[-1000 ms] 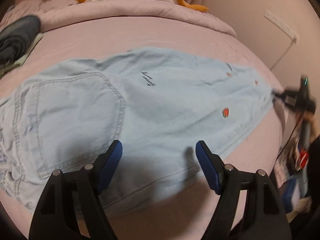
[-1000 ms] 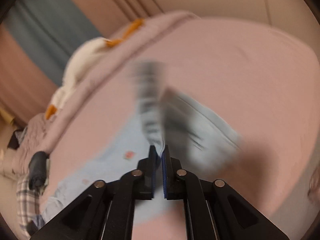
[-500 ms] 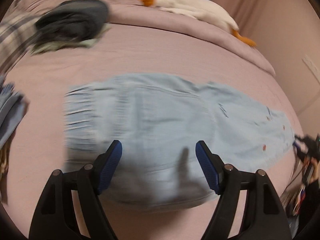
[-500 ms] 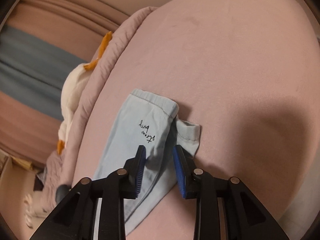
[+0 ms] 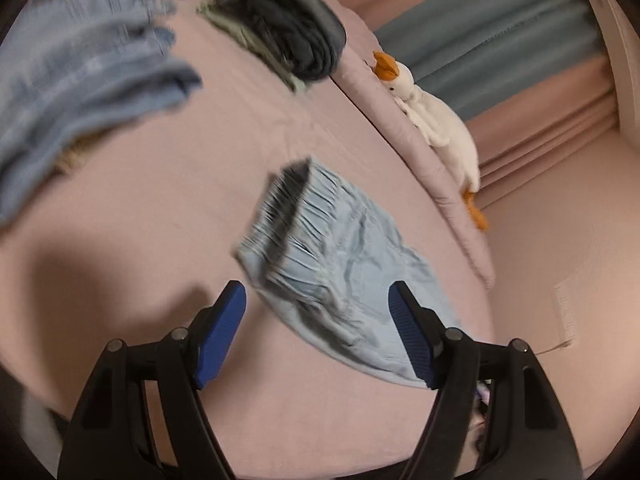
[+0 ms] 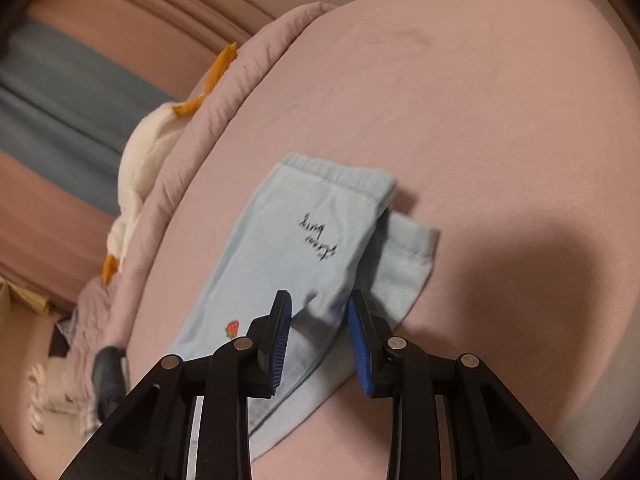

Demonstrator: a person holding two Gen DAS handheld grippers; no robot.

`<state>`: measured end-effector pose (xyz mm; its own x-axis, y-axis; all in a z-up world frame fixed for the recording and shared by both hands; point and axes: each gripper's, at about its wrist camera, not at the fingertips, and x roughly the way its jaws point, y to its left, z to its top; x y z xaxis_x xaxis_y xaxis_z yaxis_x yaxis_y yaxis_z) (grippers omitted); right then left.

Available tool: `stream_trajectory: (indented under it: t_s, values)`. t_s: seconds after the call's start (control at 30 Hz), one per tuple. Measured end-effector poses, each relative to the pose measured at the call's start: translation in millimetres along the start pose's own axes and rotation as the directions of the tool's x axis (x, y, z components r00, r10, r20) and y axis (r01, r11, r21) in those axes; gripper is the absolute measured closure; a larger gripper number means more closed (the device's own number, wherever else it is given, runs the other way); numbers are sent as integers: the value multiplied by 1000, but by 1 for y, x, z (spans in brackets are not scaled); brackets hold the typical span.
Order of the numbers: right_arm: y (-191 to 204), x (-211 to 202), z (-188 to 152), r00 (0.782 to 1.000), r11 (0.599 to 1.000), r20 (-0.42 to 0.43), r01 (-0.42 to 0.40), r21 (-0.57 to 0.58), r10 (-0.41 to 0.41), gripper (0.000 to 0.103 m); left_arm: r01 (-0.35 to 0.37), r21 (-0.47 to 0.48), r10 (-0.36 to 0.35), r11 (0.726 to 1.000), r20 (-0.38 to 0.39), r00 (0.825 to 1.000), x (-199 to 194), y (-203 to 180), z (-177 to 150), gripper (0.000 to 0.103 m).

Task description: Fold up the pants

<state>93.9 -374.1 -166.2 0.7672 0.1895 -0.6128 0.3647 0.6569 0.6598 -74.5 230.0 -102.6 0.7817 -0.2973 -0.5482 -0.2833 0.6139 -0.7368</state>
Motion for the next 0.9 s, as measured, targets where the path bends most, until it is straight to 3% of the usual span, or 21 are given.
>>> stream_trajectory:
  t_s: [0.17, 0.23, 0.3, 0.37, 0.4, 0.53, 0.57, 0.6, 0.67, 0.77, 0.9]
  values:
    - [3, 2, 0, 1000, 1000, -3, 9, -16, -9, 73, 22, -63, -25, 998, -41, 999, 37, -7, -3, 30]
    - [2, 3, 2, 1000, 1000, -5, 12, -16, -12, 73, -2, -96, -1, 995, -33, 999, 46, -5, -2, 32]
    - [3, 4, 4, 1000, 1000, -7, 17, -16, -17, 73, -47, -121, 45, 992, -15, 999, 50, -1, 0, 60]
    - [4, 6, 7, 1000, 999, -11, 21, -30, -21, 73, -71, -148, 72, 986, -1, 997, 49, 5, 1, 77]
    - [5, 8, 8, 1000, 999, -13, 26, -38, -26, 73, -75, -131, 78, 989, 15, 997, 45, 3, 2, 80]
    - [10, 8, 11, 999, 997, -10, 41, -65, -42, 73, -87, -40, 91, 995, 111, 990, 24, -18, 11, 83]
    - [13, 6, 11, 999, 996, 1, 49, -77, -50, 76, -67, -23, 70, 997, 122, 990, 22, -21, 15, 83]
    - [15, 3, 10, 999, 995, 13, 50, -92, -49, 87, -66, -2, 66, 998, 128, 990, 20, -26, 19, 83]
    - [21, -3, 6, 999, 993, 38, 43, -108, -39, 88, -107, 48, 100, 993, 135, 986, 22, -33, 25, 83]
    - [27, -11, 1, 997, 988, 64, 60, -143, -52, 89, -126, 38, 119, 991, 141, 983, 27, -26, 35, 83]
    - [19, -2, -8, 997, 986, 21, 75, -151, -73, 89, -158, 27, 153, 987, 136, 979, 41, -23, 43, 83]
